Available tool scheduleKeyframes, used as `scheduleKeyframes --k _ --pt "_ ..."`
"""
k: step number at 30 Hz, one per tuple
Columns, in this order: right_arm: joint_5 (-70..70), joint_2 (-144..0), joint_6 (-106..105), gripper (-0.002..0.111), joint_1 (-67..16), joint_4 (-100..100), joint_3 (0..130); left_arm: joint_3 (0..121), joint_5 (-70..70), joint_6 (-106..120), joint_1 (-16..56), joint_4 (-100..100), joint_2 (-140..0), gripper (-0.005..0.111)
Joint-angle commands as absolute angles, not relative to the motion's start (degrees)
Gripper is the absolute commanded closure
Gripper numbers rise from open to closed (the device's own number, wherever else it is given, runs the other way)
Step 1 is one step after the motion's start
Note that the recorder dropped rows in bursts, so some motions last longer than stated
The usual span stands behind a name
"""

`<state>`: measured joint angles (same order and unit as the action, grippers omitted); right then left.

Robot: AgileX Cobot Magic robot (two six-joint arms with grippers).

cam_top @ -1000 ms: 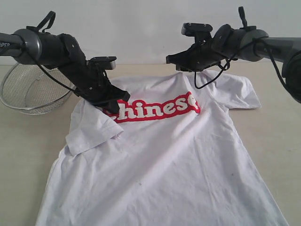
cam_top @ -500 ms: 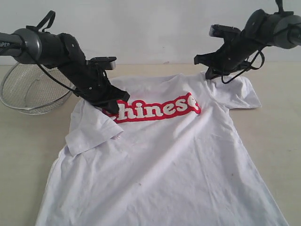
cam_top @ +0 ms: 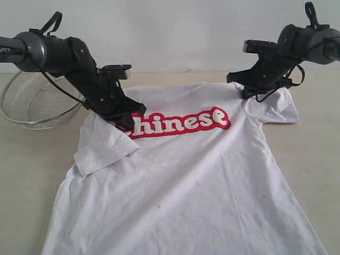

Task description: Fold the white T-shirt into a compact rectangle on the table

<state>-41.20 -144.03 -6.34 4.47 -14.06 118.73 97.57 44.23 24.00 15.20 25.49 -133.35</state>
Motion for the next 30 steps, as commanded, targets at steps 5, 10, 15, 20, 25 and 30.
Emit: scheduleKeyframes --k 5,10,15,20,25,30 --pt "-42.9 -145.3 -5.1 0.107 9.1 -12.4 118.6 97.5 45.7 22.9 15.0 24.8 -133.3 0.102" --pt "-43.7 -145.2 -5.1 0.107 9.4 -12.6 118.6 97.5 45.7 22.7 15.0 24.5 -133.3 0.102" --pt "-43.5 -144.2 -6.8 0.107 10.8 -17.7 118.6 97.5 45.7 22.7 15.0 24.5 -133.3 0.102" --pt "-42.9 -143.5 -8.0 0.107 12.9 -16.9 118.6 97.5 46.0 22.7 15.0 24.4 -133.3 0.102" --pt "-43.7 -143.3 -8.4 0.107 14.5 -16.8 118.6 97.5 46.3 22.7 15.0 23.9 -133.3 0.102" --pt "-44.1 -142.5 -11.5 0.107 14.9 -19.6 118.6 97.5 46.3 21.8 15.0 22.9 -133.3 0.102"
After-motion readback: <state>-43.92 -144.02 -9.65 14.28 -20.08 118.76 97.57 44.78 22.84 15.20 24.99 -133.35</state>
